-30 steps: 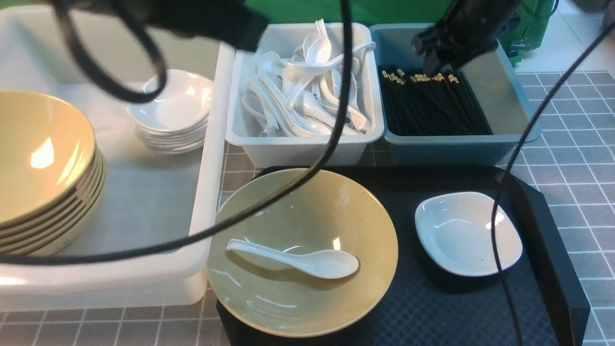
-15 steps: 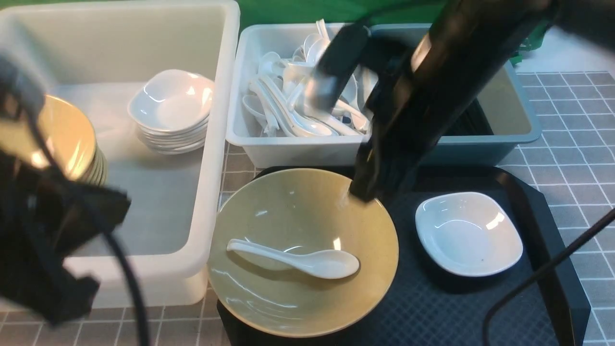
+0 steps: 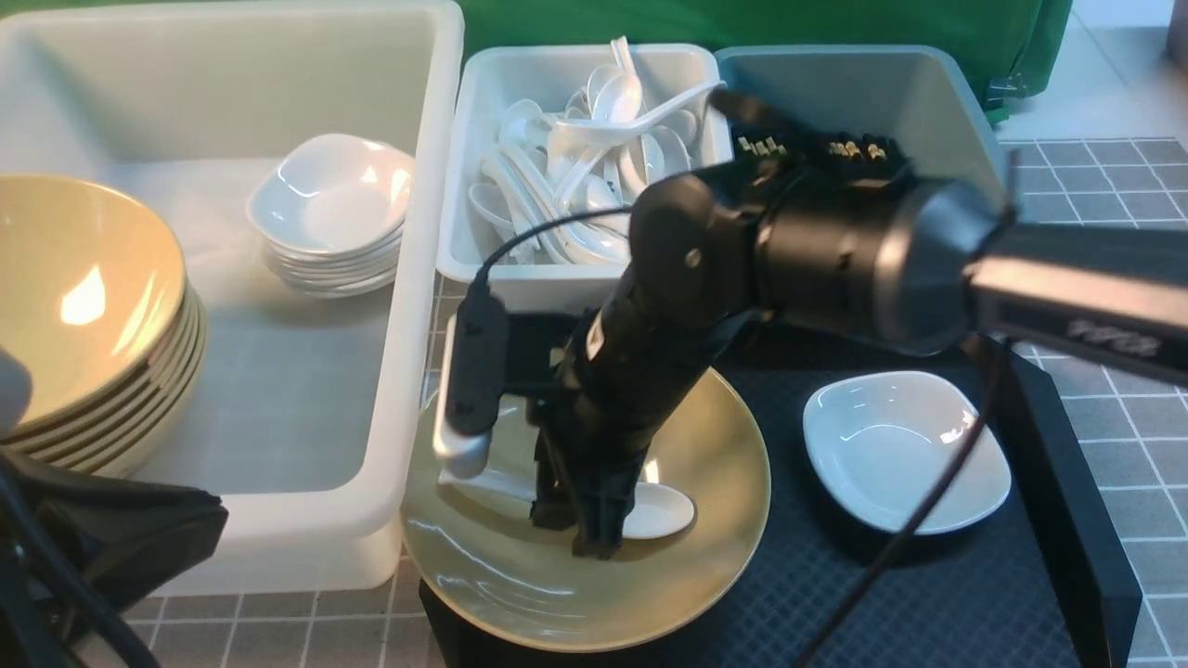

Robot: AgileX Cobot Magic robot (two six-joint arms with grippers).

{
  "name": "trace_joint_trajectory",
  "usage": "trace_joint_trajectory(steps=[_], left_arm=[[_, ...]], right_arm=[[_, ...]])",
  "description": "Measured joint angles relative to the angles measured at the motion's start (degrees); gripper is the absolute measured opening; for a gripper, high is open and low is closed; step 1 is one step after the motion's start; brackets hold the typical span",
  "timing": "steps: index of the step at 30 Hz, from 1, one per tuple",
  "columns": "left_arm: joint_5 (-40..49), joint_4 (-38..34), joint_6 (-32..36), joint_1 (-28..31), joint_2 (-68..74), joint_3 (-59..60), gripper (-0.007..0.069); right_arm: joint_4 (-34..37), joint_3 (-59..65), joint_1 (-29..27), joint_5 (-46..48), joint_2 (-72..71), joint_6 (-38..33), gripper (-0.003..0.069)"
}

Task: On grey table put chopsticks spoon bowls plates into blue grey white boxes.
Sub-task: 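Reach down and grasp the white spoon resting in the bowl with the right gripper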

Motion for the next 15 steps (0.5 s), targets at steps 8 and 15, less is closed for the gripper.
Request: trace_joint_trajectory(steps=[8, 15], left_arm=[[-1.4, 0.0, 0.0, 0.0, 0.0, 0.0, -0.0015], [-1.5, 0.0, 0.0, 0.0, 0.0, 0.0, -0.0015]], right_arm=[[0.0, -2.1, 0.7, -2.0, 4.1, -0.2, 0.0314], [-2.2, -5.3, -0.4, 5.6, 2.0, 0.5, 0.0168]])
